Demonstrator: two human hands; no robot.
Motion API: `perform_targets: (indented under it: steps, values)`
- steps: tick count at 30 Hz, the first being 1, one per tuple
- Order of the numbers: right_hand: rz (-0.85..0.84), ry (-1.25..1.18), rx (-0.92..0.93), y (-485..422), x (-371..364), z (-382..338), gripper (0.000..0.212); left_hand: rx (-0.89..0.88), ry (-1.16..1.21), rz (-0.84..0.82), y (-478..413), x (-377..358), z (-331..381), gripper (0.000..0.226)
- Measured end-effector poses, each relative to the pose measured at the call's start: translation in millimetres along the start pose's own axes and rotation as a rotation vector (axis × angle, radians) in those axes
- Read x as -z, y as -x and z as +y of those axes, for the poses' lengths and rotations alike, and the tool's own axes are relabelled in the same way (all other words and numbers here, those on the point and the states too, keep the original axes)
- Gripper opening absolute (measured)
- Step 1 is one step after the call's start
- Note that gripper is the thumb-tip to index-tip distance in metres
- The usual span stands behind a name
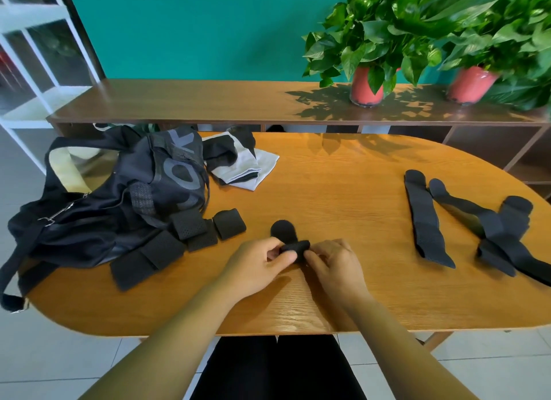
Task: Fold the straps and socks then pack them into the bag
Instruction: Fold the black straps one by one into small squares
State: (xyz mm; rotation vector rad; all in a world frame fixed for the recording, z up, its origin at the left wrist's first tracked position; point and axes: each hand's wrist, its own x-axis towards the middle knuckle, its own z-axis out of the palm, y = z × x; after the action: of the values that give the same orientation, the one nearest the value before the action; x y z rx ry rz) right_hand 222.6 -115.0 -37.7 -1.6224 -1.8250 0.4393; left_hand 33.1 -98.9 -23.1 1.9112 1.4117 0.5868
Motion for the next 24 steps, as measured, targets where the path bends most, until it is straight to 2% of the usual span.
perform_targets:
  steps: [5,13,15,19,24]
  values:
    - [-0.020,0.114,-0.125,-9,-9,-8,0.022,0.095,-0.005,0.077,-5,-8,6,0.016]
    - [0.019,0.149,-0.209,-15,-17,-12,0.029,0.200,-0.070,0.101,-17,-8,12,0.019]
    - [0.027,0.162,-0.223,-16,-19,-13,0.030,0.223,-0.093,0.135,-19,-9,12,0.016]
    - [0.033,0.192,-0.249,-19,-21,-16,0.031,0.251,-0.083,0.223,-19,-12,11,0.023]
    - [0.038,0.207,-0.275,-21,-23,-19,0.032,0.273,-0.124,0.270,-20,-16,11,0.015]
